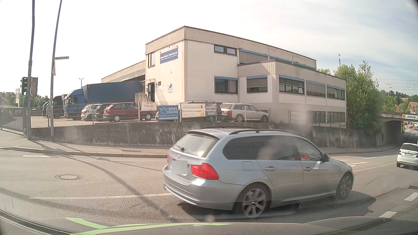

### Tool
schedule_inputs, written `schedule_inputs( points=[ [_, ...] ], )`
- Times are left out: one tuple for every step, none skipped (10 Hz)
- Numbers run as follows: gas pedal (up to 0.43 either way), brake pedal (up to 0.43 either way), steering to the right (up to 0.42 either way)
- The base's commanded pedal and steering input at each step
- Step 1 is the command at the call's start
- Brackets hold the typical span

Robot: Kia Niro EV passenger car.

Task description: Follow the waypoints while adhering to traffic rules and regulations

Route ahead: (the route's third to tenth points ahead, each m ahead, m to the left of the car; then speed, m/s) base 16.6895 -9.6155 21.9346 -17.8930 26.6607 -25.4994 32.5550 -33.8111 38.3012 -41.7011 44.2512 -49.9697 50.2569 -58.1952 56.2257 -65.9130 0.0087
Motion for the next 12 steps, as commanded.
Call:
schedule_inputs(
  points=[
    [0.000, 0.335, 0.410],
    [0.000, 0.335, 0.410],
    [0.000, 0.329, 0.410],
    [0.000, 0.335, 0.410],
    [0.000, 0.335, 0.410],
    [0.000, 0.335, 0.410],
    [0.000, 0.335, 0.410],
    [0.000, 0.335, 0.411],
    [0.000, 0.335, 0.411],
    [0.000, 0.335, 0.411],
    [0.000, 0.335, 0.411],
    [0.000, 0.335, 0.411]
  ],
)
